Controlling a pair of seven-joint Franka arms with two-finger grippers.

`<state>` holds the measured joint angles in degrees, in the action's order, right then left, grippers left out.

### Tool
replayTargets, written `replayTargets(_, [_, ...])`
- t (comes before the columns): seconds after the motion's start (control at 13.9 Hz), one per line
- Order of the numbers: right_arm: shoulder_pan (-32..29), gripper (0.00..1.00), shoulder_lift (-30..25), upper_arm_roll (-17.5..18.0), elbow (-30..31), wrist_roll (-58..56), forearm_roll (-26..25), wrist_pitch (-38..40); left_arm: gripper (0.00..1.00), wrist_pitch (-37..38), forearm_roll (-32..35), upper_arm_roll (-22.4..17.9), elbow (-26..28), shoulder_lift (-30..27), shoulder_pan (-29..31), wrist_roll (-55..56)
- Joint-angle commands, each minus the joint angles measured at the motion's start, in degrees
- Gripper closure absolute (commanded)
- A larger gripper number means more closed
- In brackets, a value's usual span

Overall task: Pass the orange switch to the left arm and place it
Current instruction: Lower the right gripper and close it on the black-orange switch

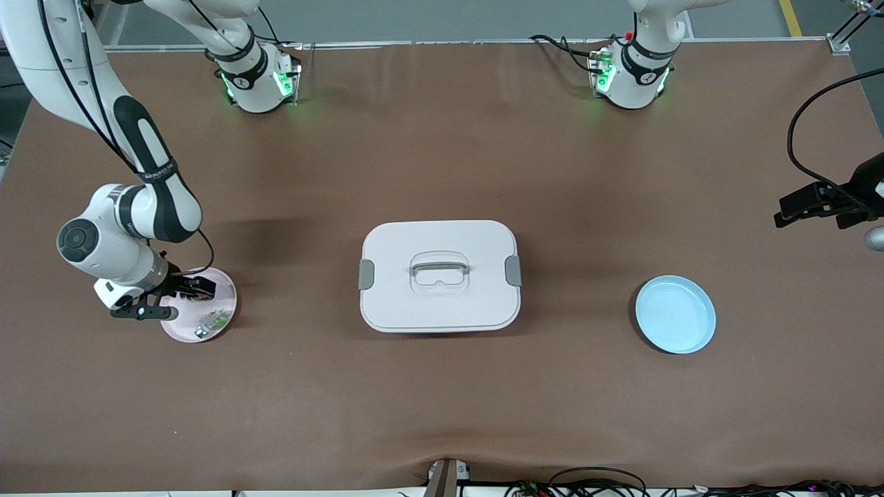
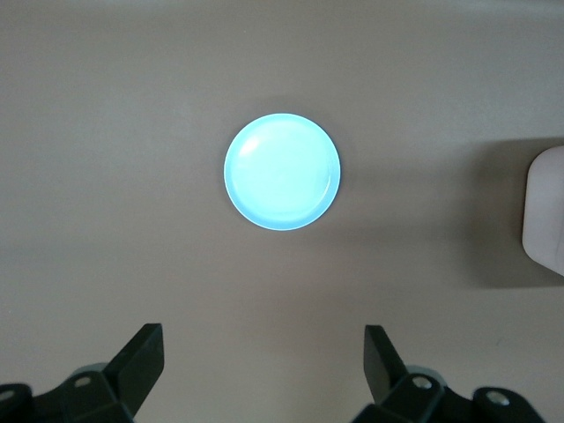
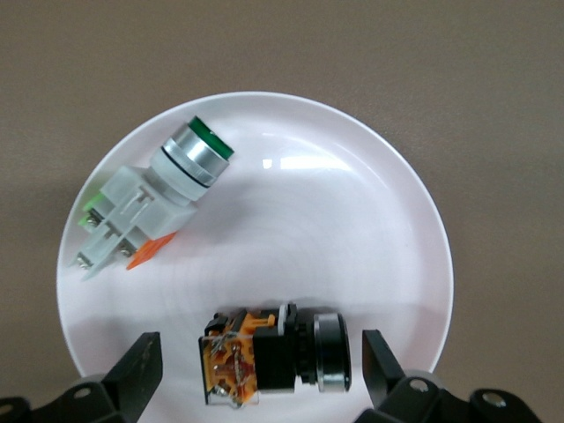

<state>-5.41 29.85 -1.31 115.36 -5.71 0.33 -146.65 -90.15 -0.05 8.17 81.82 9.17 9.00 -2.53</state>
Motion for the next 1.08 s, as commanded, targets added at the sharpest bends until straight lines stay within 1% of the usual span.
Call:
replayTargets(0.0, [-0.30,0.00,1.79,0.08,0.57,-1.14,-0.16,-3.10,0.00,-0.11,0.58,0.18,-0.69,0.23,0.14,-0.37])
replayTargets(0.43, [-0.65,0.00,2.32,0.08,1.01,-1.84,-0.16,-3.55,0.00,-0.11,0.58,0.18,-0.69,0.23,0.14,-0.37])
replayTargets(1.01, [-1.09,0.00,1.97,0.08,1.45,-2.73,-0.16,-2.23,0.00,-0.11,0.58,0.18,-0.69,0.32,0.14,-0.46])
